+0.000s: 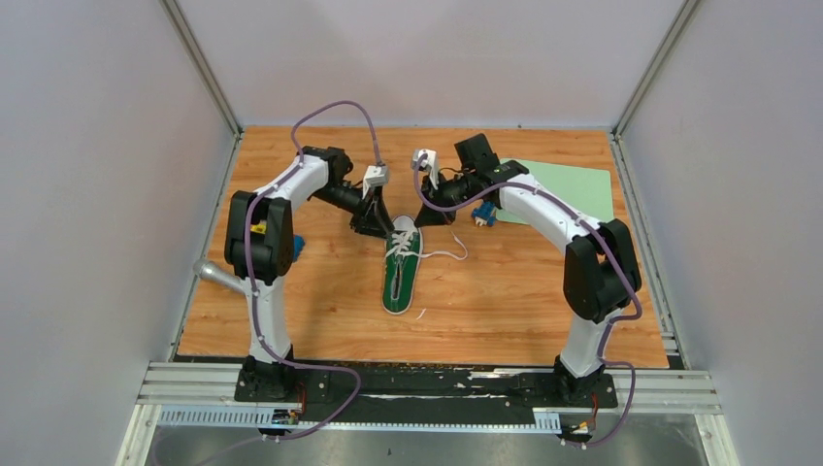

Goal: Tie the shoes
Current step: Wrap the shoelace around the shoelace.

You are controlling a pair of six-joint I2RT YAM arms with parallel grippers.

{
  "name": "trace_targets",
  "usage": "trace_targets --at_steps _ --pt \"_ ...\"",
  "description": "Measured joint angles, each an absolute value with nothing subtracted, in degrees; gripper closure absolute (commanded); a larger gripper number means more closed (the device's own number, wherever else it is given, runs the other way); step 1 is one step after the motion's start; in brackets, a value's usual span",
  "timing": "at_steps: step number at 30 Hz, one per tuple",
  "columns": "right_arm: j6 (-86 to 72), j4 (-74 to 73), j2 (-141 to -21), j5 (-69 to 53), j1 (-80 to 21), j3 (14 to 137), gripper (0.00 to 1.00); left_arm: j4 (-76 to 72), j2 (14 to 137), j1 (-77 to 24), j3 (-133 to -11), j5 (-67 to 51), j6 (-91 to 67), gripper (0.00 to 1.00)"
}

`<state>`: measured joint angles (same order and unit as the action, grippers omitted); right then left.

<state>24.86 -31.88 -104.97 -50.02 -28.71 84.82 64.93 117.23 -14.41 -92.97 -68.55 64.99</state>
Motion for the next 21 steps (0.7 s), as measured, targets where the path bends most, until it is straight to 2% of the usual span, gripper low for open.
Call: trace_targets --at_steps 3,6,12,16,21 --pt "29.04 -33.98 -105.03 -50.02 -29.63 87.22 1.00 73.32 119.28 -14.24 -92.90 -69.71 71.94 0.51" --pt "32.45 -35.16 -105.03 -50.00 -30.68 88.62 1.00 75.09 119.63 -15.07 -91.98 -70.61 73.38 0.51" --pt "36.64 -37.23 -105.03 -49.82 -32.36 88.73 1.00 71.79 119.59 -16.60 -90.13 -71.11 70.96 0.53" --pt "37.26 -37.56 -105.45 -49.74 -32.67 88.84 1.00 70.30 119.55 -17.17 -89.91 -71.02 69.21 0.62" --pt "37.41 -37.91 -105.97 -49.45 -32.64 88.95 1.00 58.54 115.85 -17.28 -83.09 -68.73 58.83 0.62"
